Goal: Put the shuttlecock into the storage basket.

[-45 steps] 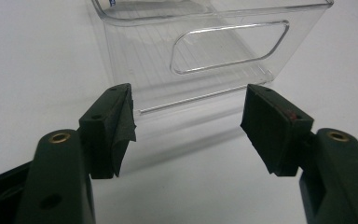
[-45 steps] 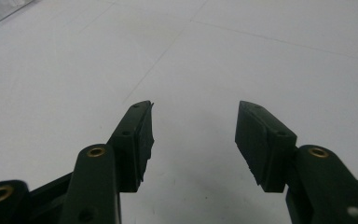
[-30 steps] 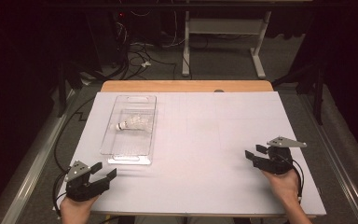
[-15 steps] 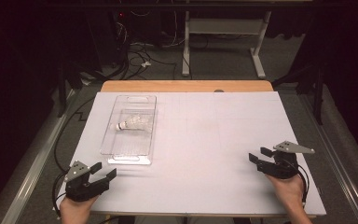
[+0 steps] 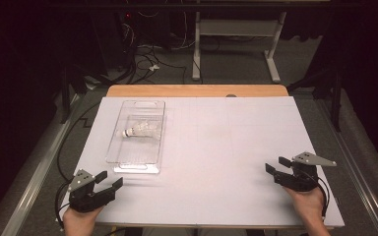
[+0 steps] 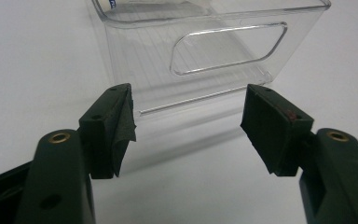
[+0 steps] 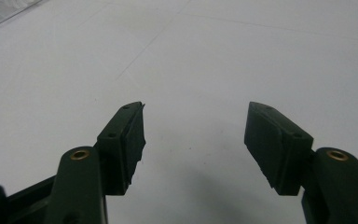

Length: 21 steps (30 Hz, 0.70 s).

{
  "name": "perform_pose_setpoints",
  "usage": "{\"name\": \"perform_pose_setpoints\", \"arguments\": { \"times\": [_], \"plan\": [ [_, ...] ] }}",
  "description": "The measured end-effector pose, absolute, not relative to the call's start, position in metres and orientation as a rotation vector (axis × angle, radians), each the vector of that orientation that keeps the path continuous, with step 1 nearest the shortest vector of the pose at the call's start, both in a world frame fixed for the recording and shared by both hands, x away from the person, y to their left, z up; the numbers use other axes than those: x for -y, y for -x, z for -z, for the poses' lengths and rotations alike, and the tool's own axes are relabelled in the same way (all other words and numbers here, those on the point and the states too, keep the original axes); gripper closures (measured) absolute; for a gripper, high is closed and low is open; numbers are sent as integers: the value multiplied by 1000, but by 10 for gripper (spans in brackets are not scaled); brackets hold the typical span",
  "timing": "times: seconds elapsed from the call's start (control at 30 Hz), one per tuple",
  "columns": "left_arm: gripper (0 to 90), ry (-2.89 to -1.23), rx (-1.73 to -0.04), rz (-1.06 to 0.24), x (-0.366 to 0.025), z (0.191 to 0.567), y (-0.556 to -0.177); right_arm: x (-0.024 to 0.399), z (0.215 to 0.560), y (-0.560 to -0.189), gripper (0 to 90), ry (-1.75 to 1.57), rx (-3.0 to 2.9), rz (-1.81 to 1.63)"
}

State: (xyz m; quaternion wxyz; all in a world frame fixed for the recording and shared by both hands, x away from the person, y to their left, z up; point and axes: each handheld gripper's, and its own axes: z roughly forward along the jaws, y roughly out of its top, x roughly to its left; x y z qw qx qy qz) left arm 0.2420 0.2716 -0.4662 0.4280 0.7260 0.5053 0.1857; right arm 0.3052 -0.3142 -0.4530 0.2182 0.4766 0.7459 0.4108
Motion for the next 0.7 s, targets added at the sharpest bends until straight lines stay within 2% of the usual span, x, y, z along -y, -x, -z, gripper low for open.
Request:
{"name": "perform_pose_setpoints", "arguments": {
  "times": [0.7],
  "plan": [
    [350, -1807, -1265, -465, -272, 466, -242, 323, 456, -292, 363, -1337, -2023, -1219]
  ]
}}
